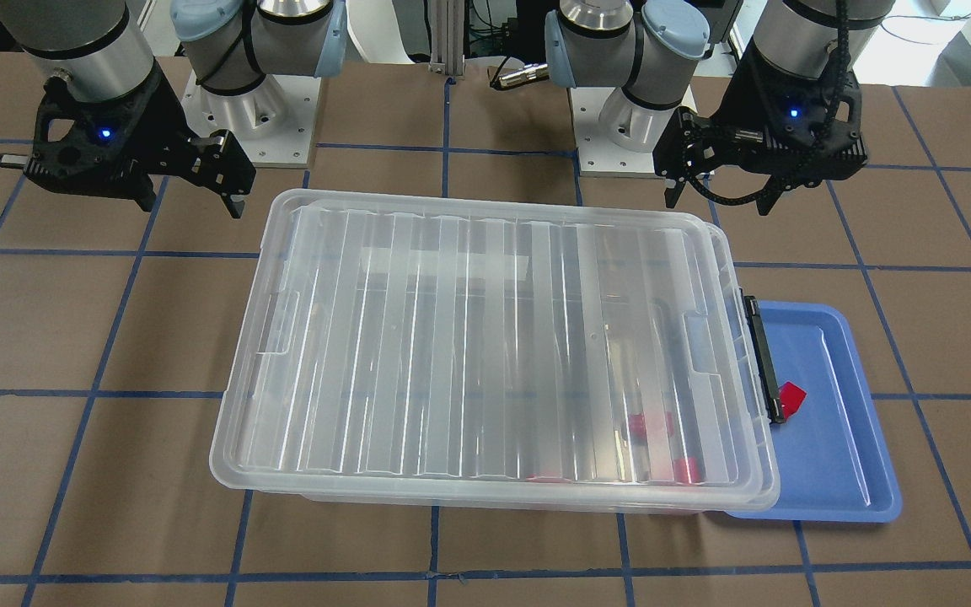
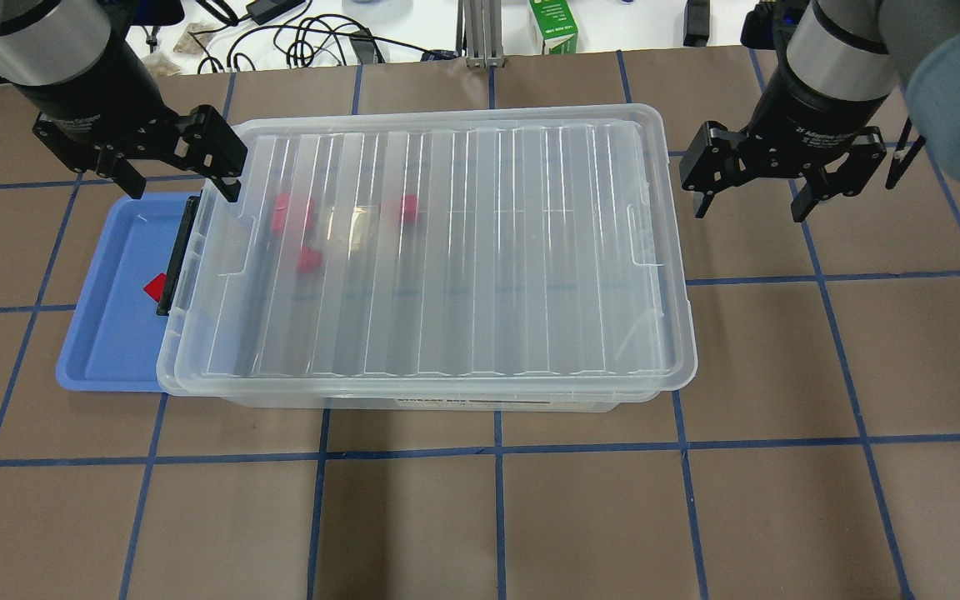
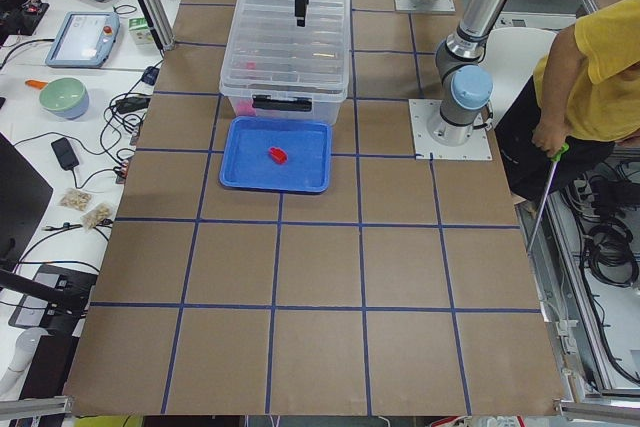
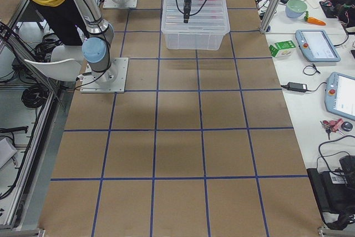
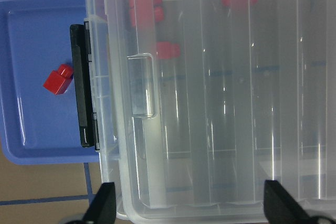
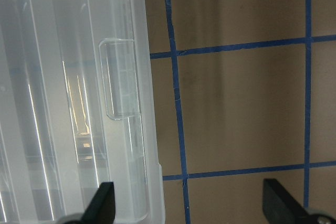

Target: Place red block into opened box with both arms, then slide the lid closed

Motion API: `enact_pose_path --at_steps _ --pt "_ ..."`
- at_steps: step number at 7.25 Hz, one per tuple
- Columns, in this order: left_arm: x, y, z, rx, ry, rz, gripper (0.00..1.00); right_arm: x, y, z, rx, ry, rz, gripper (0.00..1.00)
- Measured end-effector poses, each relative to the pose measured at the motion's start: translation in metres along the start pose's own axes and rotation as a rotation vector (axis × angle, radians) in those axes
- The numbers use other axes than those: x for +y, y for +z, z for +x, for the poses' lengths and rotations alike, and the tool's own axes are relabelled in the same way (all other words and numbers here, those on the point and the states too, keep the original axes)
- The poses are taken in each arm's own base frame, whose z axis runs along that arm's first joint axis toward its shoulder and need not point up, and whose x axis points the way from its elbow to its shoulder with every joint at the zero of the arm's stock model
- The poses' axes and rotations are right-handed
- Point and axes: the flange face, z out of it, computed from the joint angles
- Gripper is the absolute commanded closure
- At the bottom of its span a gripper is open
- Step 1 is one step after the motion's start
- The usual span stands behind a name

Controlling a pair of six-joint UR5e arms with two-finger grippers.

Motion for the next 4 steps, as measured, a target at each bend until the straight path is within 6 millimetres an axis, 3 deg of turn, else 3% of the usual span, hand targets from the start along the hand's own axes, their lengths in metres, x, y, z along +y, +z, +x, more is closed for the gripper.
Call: enact_pose_path --at_steps 2,4 --pt "0.0 0.0 0.0 -0.001 0.0 0.0 0.0 -0.007 0.008 0.001 -0.001 0.003 -0.006 0.0" --pt "0.0 0.0 0.0 -0.004 0.0 0.0 0.0 -0.038 0.035 -0.001 0.006 0.002 0.005 0.0"
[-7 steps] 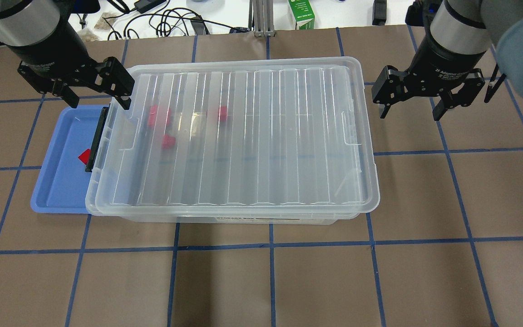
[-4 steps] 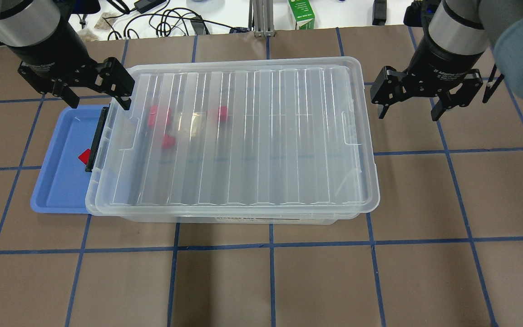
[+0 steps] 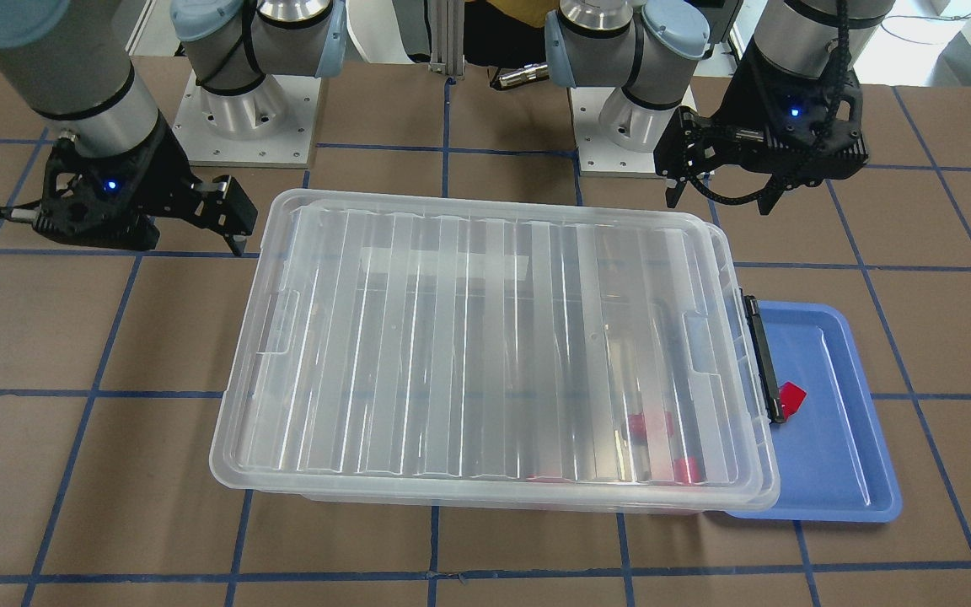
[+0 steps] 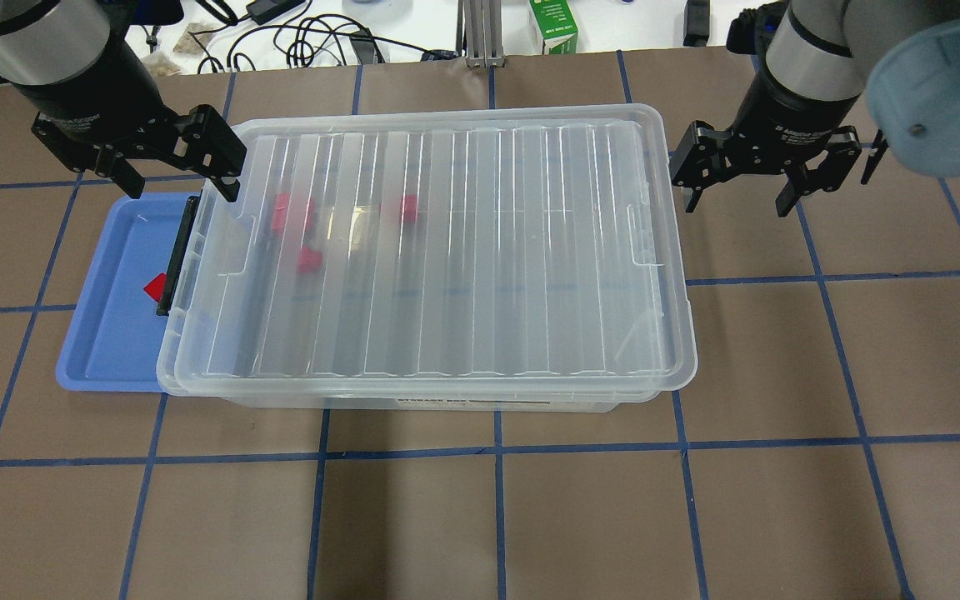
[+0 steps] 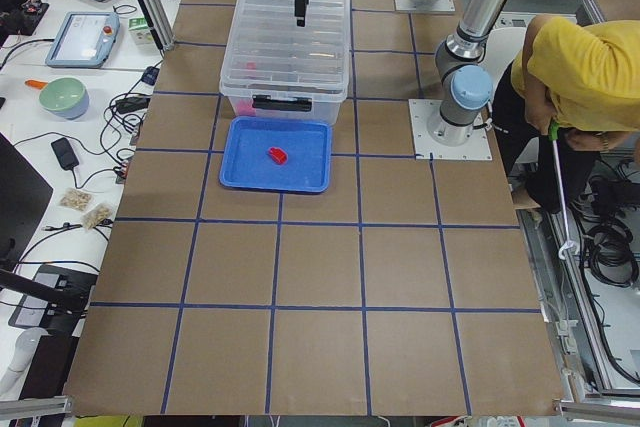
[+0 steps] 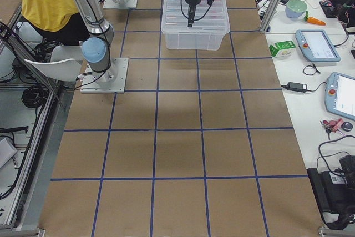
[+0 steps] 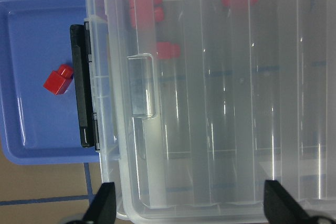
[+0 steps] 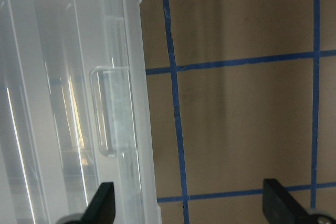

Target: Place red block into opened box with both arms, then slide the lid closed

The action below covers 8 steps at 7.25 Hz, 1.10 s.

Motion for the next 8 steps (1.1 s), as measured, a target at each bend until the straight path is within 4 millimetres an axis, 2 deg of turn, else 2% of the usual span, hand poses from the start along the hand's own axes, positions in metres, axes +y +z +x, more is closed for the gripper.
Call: enact_pose_path --at_steps 2,4,8 --pt "0.0 0.0 0.0 -0.001 0.0 -0.001 0.0 -0.03 0.032 -0.002 0.004 -0.002 0.012 0.0" --pt "0.0 0.001 0.0 -0.001 0.0 -0.001 0.0 -0.045 0.062 -0.003 0.003 -0.011 -0.028 0.0" --pt "-0.001 0.0 0.0 0.002 0.0 -0.001 0.0 -0.054 0.082 -0.004 0.0 -0.019 -0.065 0.0"
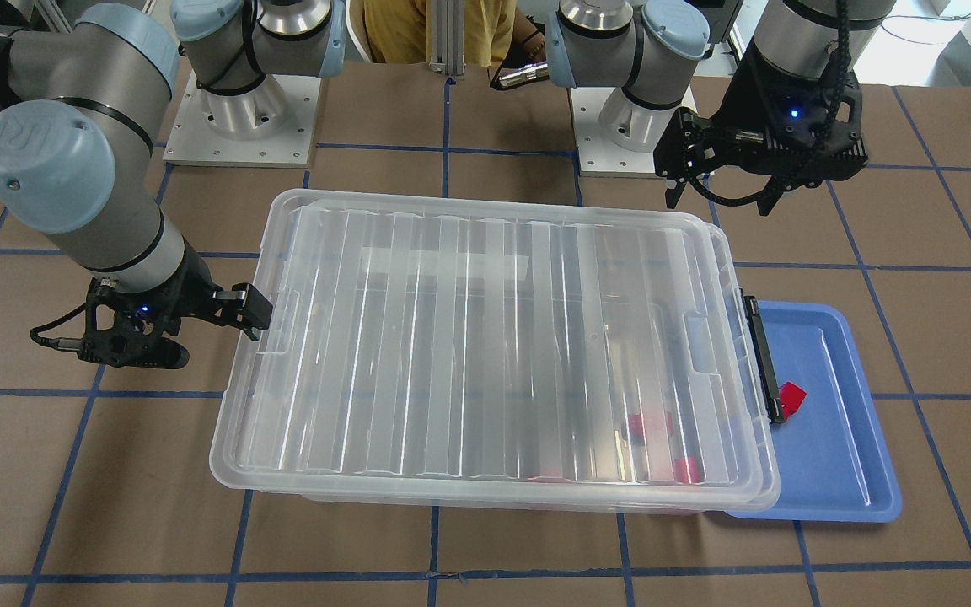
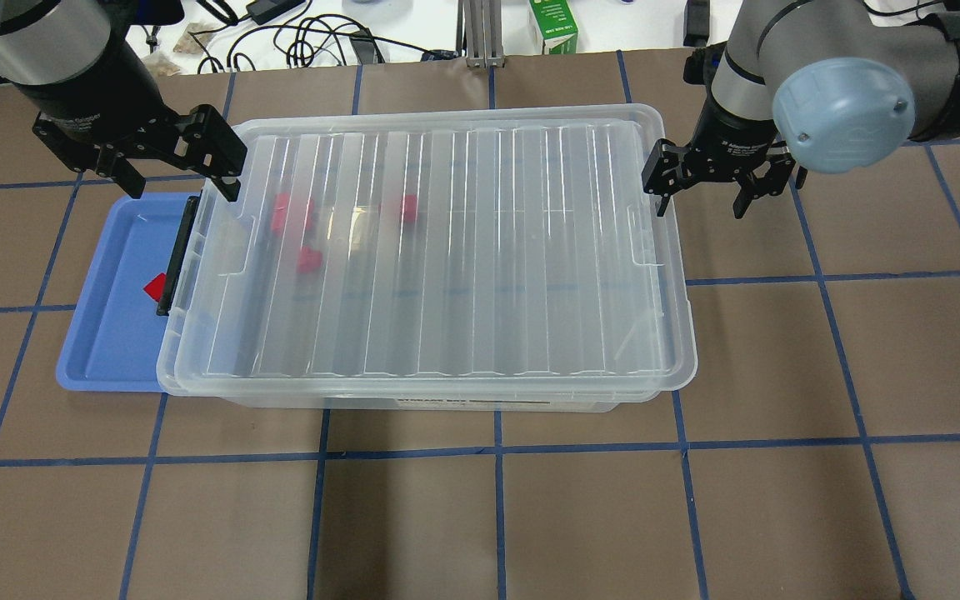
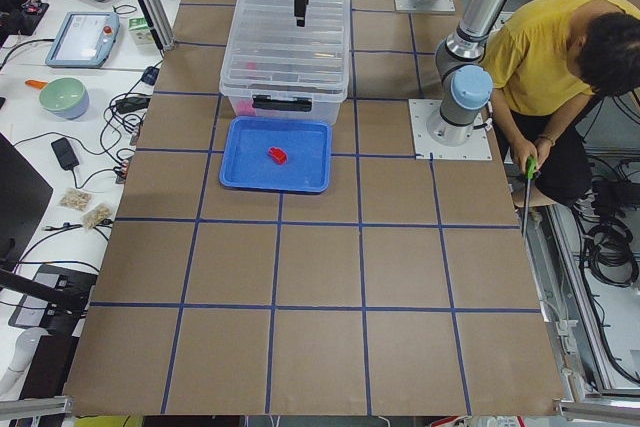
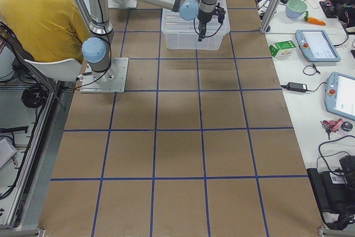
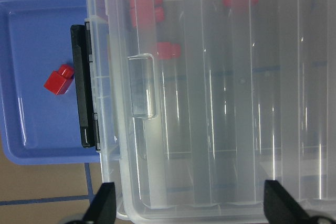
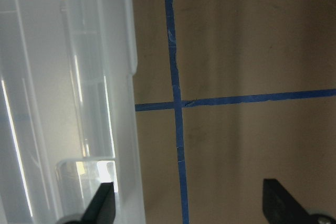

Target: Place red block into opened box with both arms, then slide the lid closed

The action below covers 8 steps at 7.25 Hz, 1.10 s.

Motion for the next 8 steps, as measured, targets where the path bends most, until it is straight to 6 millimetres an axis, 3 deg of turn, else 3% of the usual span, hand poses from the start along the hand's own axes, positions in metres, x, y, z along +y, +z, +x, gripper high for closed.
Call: enact_pose_path --at_steps 6,8 --pt "0.0 0.001 0.0 0.002 0.0 -0.001 0.0 -0.007 0.012 0.004 0.009 -0.059 -0.017 0.0" --pt "0.0 0.0 0.0 0.003 0.0 0.0 0.0 -0.011 0.011 0.021 0.022 -0.082 -0.018 0.0"
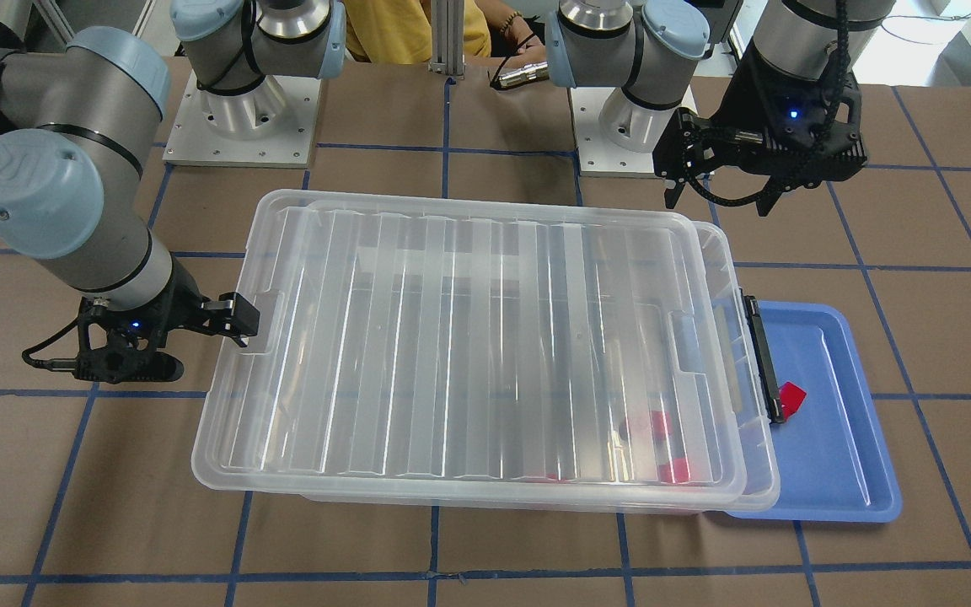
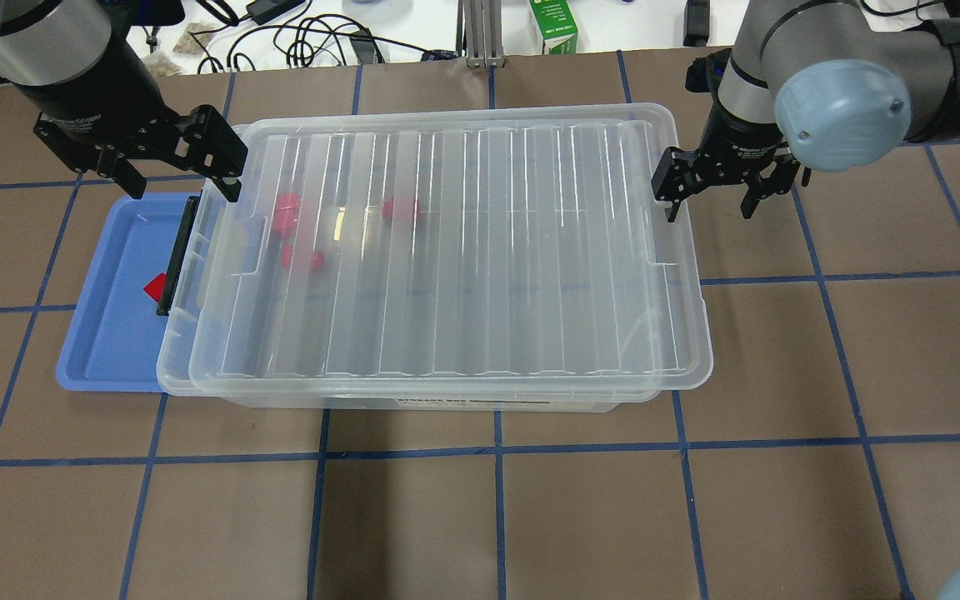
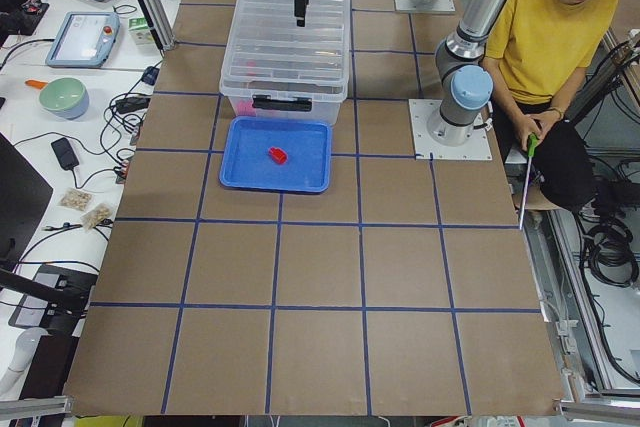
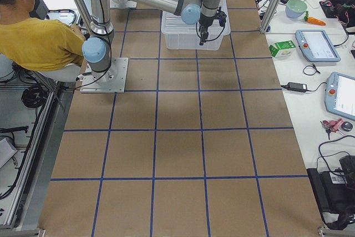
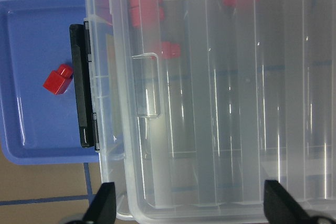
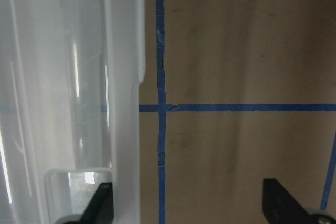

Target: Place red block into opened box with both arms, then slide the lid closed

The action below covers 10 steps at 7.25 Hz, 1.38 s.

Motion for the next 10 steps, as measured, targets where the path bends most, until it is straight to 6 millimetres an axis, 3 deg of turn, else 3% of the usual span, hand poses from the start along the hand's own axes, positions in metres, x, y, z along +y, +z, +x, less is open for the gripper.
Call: enact_pose_path --at_steps 10 --pt "0.0 -0.001 0.0 -0.001 0.0 0.002 0.0 -0.005 -0.006 0.11 0.023 -0.076 -0.004 0.0"
